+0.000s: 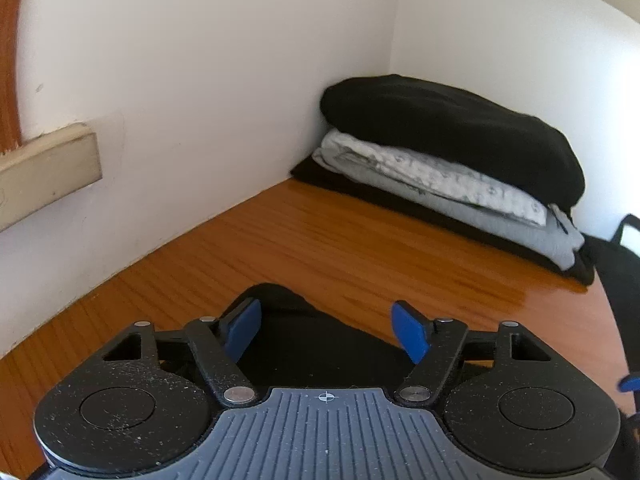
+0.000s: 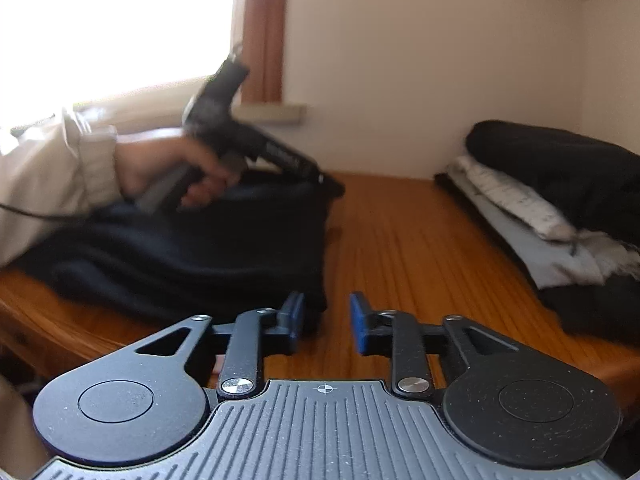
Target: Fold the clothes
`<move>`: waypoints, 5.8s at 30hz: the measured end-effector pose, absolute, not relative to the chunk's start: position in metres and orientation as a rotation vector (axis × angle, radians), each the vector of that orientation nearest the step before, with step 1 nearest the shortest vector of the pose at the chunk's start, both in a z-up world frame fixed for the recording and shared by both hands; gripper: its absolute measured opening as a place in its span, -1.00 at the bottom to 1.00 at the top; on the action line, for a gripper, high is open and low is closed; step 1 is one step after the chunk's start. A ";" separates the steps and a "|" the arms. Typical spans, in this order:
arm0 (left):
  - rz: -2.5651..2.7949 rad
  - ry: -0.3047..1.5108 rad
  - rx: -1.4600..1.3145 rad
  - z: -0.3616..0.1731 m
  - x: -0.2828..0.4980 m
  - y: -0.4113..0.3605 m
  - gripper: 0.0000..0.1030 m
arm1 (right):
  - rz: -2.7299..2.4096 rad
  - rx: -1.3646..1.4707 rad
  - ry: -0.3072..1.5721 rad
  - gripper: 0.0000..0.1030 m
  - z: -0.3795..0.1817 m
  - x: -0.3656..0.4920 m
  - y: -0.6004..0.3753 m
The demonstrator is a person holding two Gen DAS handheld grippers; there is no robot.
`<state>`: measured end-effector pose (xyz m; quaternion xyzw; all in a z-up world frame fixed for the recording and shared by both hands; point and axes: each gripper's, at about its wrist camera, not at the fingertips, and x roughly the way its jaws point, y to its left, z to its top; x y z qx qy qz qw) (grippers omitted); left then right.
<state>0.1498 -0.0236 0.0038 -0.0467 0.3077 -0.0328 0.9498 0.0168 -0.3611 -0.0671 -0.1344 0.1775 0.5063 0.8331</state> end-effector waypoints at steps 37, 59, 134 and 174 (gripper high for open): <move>-0.034 0.591 -0.252 0.002 0.145 0.005 0.25 | 0.977 -0.156 0.449 -0.97 -0.028 -0.004 -0.395; -0.157 0.754 -0.151 0.045 0.100 -0.075 0.46 | 1.076 -0.226 0.335 -0.94 -0.063 0.006 -0.360; -0.210 0.638 -0.228 -0.003 0.079 -0.054 0.27 | 1.206 -0.419 0.284 -0.92 -0.055 0.042 -0.346; -0.218 0.580 -0.143 0.003 0.069 -0.066 0.52 | 1.117 -0.174 0.274 -0.61 -0.051 0.035 -0.346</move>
